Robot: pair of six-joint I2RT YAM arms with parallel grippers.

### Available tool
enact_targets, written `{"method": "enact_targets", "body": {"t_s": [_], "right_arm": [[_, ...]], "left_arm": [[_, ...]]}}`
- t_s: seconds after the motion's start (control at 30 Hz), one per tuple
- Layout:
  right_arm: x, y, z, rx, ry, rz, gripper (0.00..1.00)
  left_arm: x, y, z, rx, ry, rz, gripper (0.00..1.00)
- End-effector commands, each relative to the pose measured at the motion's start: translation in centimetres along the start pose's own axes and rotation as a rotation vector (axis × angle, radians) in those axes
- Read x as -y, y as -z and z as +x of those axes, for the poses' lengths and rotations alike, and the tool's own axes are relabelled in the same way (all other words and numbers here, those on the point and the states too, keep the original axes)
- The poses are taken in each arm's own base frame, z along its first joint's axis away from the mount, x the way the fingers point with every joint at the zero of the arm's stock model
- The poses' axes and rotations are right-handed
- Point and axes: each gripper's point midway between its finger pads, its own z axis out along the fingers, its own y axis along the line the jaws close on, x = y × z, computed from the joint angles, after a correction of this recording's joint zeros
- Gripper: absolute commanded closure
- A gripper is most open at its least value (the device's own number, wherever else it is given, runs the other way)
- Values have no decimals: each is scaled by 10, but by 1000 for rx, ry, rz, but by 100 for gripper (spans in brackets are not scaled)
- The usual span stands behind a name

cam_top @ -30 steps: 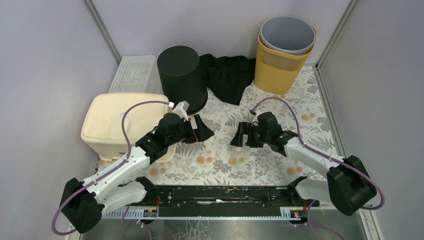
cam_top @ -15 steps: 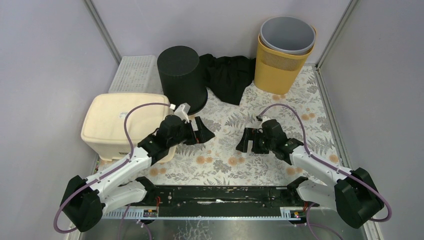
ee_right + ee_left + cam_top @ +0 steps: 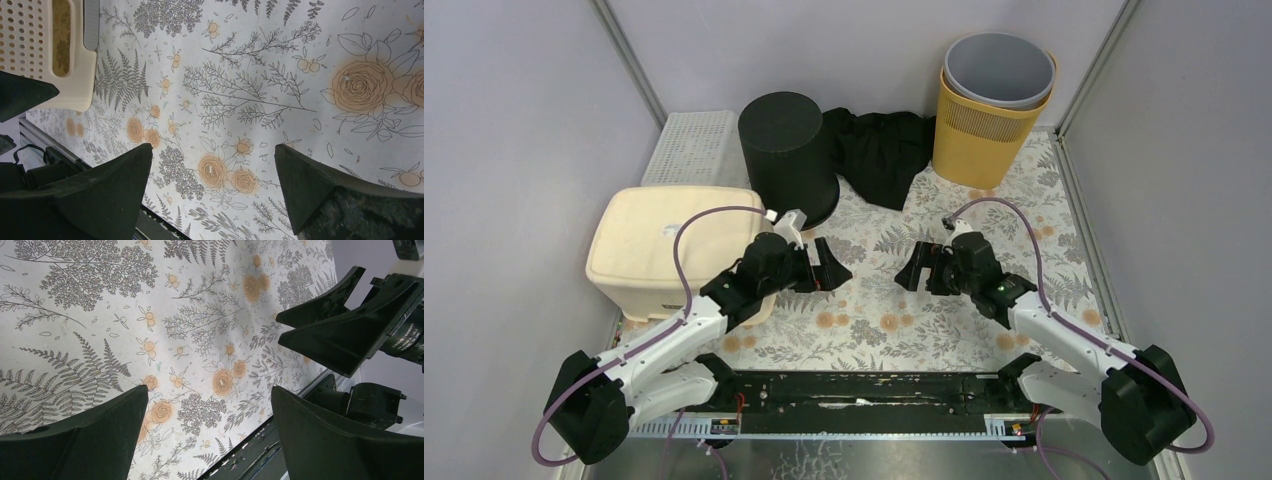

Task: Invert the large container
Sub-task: Move the container to the center of the board.

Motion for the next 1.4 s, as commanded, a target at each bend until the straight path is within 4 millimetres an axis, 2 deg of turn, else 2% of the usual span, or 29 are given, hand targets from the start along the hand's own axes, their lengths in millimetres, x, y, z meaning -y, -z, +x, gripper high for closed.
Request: {"method": "enact_targets", "body": {"t_s": [0.0, 0.23, 0.37, 0.53, 0.67, 1.17, 1.3, 1.37], "right_arm": [[-17, -4, -35, 95, 6, -29, 0], [-31, -18, -45, 85, -2, -67, 1], [-40, -17, -55, 92, 9, -84, 0], [-59, 0, -75, 120, 31, -107, 0], [-66, 13, -85, 143, 40, -111, 1], [-73, 51, -92, 159, 33, -89, 0], [-68, 63, -107, 211, 45, -17, 0], [-66, 75, -123, 251, 62, 39, 1]], "left_arm": [[8, 3, -20, 58, -62, -2, 0], [18, -4, -33, 43, -56, -14, 0], [21, -3, -41, 66, -65, -15, 0], [25, -2, -45, 76, -56, -2, 0], [28, -2, -46, 79, -60, 8, 0], [34, 3, -50, 116, -39, 47, 0], [35, 5, -50, 125, -31, 59, 0], [36, 5, -50, 133, -27, 66, 0]]}}
